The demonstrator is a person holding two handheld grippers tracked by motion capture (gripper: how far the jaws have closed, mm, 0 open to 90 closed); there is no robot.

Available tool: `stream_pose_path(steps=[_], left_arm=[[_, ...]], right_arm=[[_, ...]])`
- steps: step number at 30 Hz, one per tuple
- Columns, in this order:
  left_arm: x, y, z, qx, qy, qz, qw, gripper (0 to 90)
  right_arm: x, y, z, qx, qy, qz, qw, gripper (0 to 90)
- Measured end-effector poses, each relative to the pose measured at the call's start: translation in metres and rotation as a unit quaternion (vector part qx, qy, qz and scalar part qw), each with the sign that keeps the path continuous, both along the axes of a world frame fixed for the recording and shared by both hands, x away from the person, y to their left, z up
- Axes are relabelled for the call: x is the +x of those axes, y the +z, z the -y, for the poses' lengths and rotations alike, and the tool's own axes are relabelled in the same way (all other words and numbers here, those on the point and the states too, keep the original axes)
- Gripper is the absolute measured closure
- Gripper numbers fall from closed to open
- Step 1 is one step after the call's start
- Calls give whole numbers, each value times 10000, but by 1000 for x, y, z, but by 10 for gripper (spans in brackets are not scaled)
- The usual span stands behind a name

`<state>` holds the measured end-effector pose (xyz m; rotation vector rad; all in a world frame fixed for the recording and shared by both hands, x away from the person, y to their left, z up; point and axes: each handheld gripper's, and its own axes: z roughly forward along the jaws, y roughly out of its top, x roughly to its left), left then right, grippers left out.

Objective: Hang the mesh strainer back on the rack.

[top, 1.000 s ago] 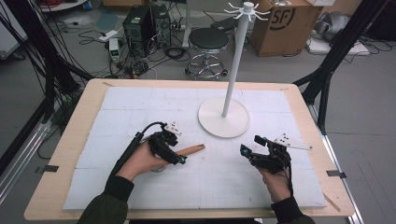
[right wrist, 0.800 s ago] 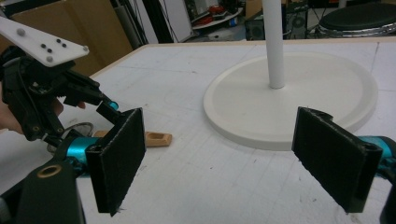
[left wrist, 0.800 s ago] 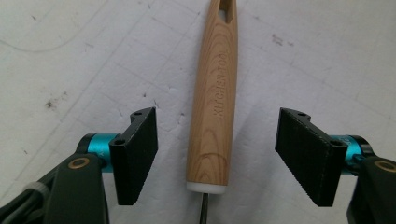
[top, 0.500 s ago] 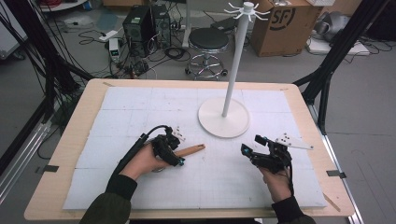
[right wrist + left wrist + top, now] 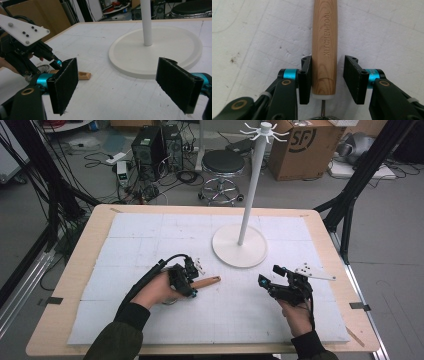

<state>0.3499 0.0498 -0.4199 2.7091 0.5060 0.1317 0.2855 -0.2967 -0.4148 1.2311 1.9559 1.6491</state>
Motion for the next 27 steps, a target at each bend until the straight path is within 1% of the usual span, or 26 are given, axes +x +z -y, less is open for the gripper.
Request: stream_pose_path(steps=[1, 4, 8, 10, 11, 13, 15, 16, 18, 19, 21, 22, 23, 25, 26, 27], left_arm=[[0, 0, 0, 1, 7, -33, 10000, 620], [1, 0, 1, 30, -10, -51, 10000, 627], [1, 2, 5, 158, -127, -35, 9998, 678], [2, 2, 5, 161, -96, -79, 9998, 683], [1, 2, 6, 192, -103, -58, 9997, 686], [-1, 3, 8, 268, -191, 77, 9994, 691], [-2, 2, 8, 250, -157, 99, 9995, 693], [-3, 2, 6, 199, -116, 91, 9997, 693], [-3, 2, 2, 34, -73, 119, 9999, 694], [-3, 1, 0, -51, -25, 155, 9999, 693], [-3, 2, -6, -229, 104, 147, 9996, 693], [-2, 3, -10, -432, 175, 158, 9988, 693], [-1, 4, -13, -546, 166, 143, 9983, 693], [0, 7, -19, -842, 315, 179, 9958, 693], [1, 8, -22, -1013, 326, 93, 9943, 693], [1, 9, -24, -1084, 363, 152, 9933, 693]], right_arm=[[0, 0, 1, -12, -7, 31, 10000, 177], [-1, 1, 3, 4, -33, 24, 10000, 177], [-2, 1, 4, 8, -33, 38, 10000, 177], [-2, 2, 4, 7, -38, 46, 10000, 178], [-3, 2, 4, 3, -52, 24, 10000, 183], [-2, 2, 5, 17, -73, 30, 10000, 184], [-2, 2, 5, 16, -94, 46, 9999, 184], [-2, 2, 5, 19, -95, 39, 9999, 184], [-3, 2, 5, 1, -104, 57, 9999, 184], [-3, 2, 5, 7, -102, 55, 9999, 184], [-2, 2, 6, -4, -120, 70, 9999, 185], [-2, 2, 6, 3, -115, 52, 9999, 185], [-2, 2, 6, 3, -117, 47, 9999, 185], [-2, 1, 6, -13, -118, 44, 9999, 185], [-2, 1, 6, -10, -124, 44, 9999, 185], [-2, 1, 6, -7, -132, 46, 9999, 185]])
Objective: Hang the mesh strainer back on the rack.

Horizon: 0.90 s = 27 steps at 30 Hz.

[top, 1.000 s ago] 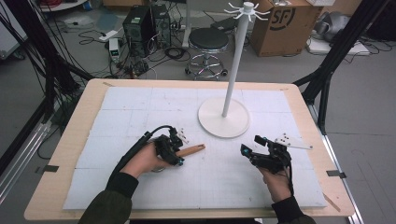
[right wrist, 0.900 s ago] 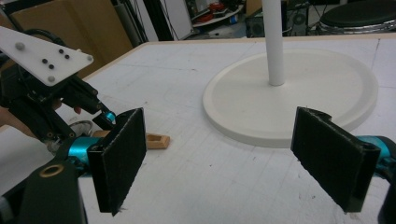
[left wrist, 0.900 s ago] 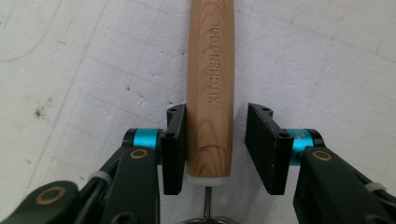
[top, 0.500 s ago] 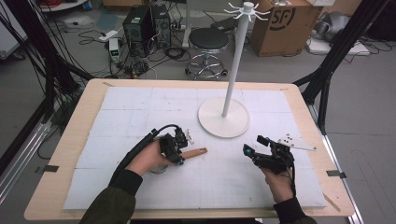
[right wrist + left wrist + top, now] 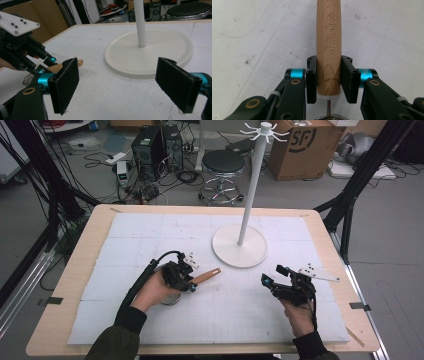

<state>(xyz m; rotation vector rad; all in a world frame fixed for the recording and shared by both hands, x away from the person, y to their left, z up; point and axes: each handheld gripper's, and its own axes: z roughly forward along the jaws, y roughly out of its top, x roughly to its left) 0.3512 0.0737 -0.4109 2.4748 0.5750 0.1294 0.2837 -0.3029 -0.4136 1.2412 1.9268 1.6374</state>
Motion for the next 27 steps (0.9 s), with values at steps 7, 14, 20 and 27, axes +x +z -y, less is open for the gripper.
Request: stream_pose_path(steps=[7, 14, 20, 27], left_arm=[[-1, 10, -9, -794, 127, 155, 9966, 693], [-1, 22, -18, -1692, 303, 425, 9842, 693], [1, 35, -27, -2550, 445, 596, 9641, 692], [4, 46, -35, -3387, 625, 866, 9348, 692]], right_arm=[[-1, 0, 1, 2, -54, -9, 10000, 196], [-1, 0, 3, 14, -69, -4, 10000, 197], [-1, 0, 2, 21, -71, 10, 10000, 182], [-2, 1, 4, 59, -68, 51, 9999, 170]])
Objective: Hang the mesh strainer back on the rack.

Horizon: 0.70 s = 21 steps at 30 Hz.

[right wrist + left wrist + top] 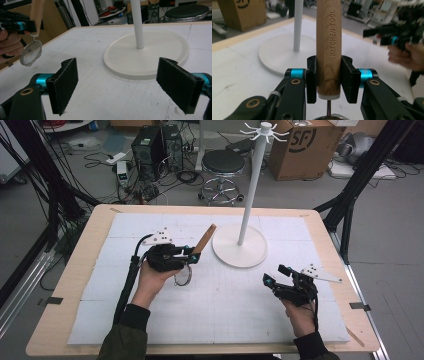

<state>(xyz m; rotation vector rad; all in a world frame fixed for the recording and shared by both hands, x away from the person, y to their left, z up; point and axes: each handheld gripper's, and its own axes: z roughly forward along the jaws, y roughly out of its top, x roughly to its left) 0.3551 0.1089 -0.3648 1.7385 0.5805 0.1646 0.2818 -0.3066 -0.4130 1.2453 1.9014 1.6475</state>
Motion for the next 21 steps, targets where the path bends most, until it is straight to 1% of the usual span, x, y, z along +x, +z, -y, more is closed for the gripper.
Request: stream_pose_path(steps=[1, 3, 5, 9, 11, 13, 14, 16, 19, 21], left_arm=[[0, 2, 1, -98, 12, 15, 10000, 693], [1, 8, 3, -178, -6, 103, 9998, 693], [2, 13, 6, -313, -10, 159, 9994, 693], [3, 18, 6, -716, 157, 276, 9969, 693], [4, 19, 6, -870, 174, 301, 9956, 693], [6, 21, 8, -932, 234, 351, 9948, 693], [6, 23, 8, -994, 242, 392, 9940, 693], [8, 28, 10, -1175, 293, 515, 9913, 693], [12, 36, 13, -1423, 392, 708, 9865, 693], [15, 43, 17, -1512, 335, 810, 9846, 693]], right_arm=[[0, 0, 0, 9, 1, -3, 10000, 171], [0, 0, 0, 3, 6, 8, 10000, 170], [0, 0, 0, -19, 11, 16, 10000, 170], [0, 0, 0, -29, 20, 17, 10000, 170], [-1, 0, 0, -18, 9, 19, 10000, 170], [-1, 0, 1, -5, 0, 1, 10000, 170], [0, -1, 1, -16, 3, 24, 10000, 170], [-1, -1, 0, -22, 11, 10, 10000, 170], [-1, -1, 1, -68, -2, 34, 10000, 170], [-2, -1, 2, -39, -19, 18, 10000, 170]])
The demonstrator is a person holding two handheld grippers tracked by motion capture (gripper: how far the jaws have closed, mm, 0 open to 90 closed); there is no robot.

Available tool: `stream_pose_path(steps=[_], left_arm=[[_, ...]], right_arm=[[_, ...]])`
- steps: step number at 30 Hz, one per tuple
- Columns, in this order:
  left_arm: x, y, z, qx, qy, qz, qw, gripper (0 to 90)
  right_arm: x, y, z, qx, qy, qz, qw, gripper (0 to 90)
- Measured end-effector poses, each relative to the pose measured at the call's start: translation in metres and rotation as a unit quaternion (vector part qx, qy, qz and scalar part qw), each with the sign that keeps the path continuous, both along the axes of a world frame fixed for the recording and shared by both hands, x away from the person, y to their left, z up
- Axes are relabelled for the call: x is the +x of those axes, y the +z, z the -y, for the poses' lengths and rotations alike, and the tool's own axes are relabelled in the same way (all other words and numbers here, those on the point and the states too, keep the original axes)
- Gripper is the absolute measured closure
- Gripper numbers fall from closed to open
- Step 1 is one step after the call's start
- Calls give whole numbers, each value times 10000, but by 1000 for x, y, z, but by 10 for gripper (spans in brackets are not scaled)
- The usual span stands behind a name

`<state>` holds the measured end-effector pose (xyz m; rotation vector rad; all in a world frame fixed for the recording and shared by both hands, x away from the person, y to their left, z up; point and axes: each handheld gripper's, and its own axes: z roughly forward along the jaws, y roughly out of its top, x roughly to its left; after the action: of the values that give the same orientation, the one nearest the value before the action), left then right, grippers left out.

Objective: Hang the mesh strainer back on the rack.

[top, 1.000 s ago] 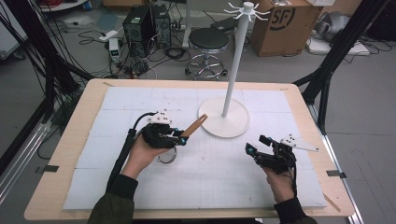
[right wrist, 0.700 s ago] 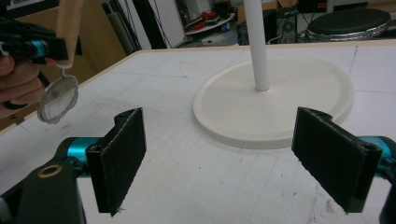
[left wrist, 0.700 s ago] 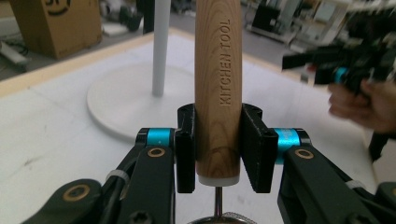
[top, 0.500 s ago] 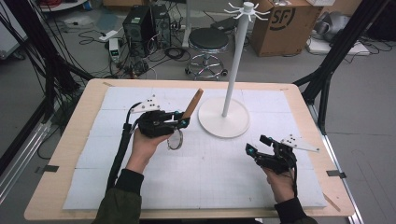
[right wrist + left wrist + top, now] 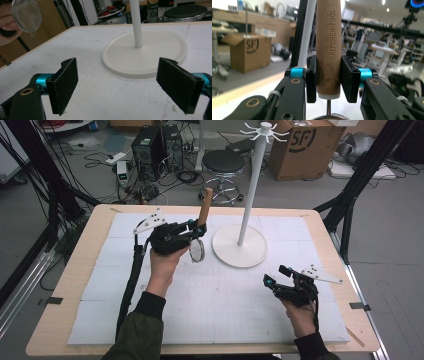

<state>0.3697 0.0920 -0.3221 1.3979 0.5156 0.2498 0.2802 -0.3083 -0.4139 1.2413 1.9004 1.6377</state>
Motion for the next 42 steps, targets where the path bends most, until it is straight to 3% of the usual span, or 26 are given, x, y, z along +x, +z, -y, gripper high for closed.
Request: stream_pose_path(steps=[4, 10, 14, 21, 28, 31, 34, 37, 42], left_arm=[[1, 17, 12, 10, -1, 226, 9997, 693], [10, 36, 25, -218, -112, 429, 9988, 693], [20, 47, 34, -393, -176, 472, 9980, 693], [37, 65, 42, -426, -178, 485, 9978, 692], [41, 77, 47, -504, -162, 552, 9971, 692], [43, 80, 48, -656, -177, 579, 9960, 692], [47, 83, 55, -556, -234, 491, 9970, 692], [51, 90, 64, -381, -223, 524, 9976, 692], [56, 100, 72, -326, -210, 534, 9978, 692]], right_arm=[[0, 0, 3, 31, -35, -5, 10000, 170], [-2, -2, 4, 53, -48, -53, 10000, 170], [-3, -4, 8, 73, -75, -44, 9999, 170], [0, -5, 11, 168, -89, -92, 9998, 170], [1, -5, 13, 277, -84, -111, 9995, 170], [1, -5, 13, 303, -93, -115, 9994, 170], [2, -6, 13, 298, -74, -89, 9995, 170], [3, -6, 14, 328, -85, -116, 9994, 170], [3, -6, 17, 418, -87, -142, 9990, 170]])
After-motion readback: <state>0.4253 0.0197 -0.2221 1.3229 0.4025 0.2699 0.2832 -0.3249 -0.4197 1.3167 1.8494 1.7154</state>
